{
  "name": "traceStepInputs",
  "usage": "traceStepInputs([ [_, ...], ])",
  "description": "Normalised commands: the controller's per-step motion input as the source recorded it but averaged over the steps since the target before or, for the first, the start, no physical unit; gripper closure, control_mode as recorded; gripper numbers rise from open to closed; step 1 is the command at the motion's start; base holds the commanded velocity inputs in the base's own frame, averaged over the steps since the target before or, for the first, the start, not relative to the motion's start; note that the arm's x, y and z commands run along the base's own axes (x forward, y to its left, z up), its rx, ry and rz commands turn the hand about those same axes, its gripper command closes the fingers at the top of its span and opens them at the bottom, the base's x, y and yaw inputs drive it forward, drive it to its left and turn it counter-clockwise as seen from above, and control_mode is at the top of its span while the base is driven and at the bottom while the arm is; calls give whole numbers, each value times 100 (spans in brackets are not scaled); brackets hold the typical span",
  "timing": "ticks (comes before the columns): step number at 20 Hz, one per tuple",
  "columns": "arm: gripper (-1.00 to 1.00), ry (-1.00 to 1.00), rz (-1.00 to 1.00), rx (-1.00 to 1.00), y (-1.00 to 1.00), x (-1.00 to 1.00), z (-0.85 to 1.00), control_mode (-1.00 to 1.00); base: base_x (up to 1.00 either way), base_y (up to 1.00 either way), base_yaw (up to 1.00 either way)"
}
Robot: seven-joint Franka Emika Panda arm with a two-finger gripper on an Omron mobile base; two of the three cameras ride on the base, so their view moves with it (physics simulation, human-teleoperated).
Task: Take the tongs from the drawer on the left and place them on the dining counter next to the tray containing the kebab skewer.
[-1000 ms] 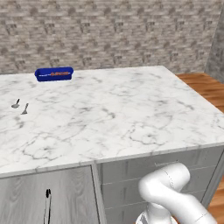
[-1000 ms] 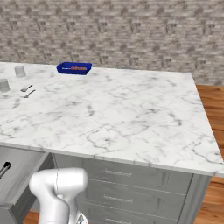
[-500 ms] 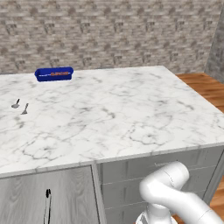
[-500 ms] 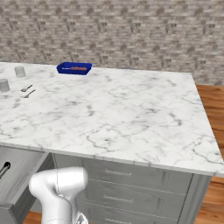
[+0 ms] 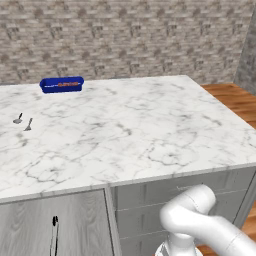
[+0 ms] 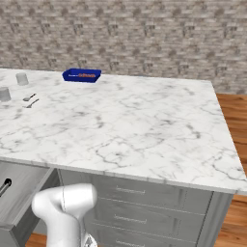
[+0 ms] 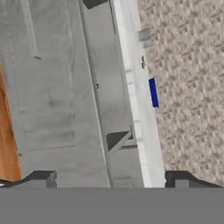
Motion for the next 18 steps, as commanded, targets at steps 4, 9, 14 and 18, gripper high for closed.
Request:
traceStepInputs([
  [4,-100,24,-7,16,-4,55,100,-100,0,0,0],
  [9,-100,33,-3,13,-4,69,88,-100,0,0,0],
  [14,-100,35,0,5,0,87,43,-100,0,0,0],
  [18,-100,42,0,9,-3,100,28,-100,0,0,0],
])
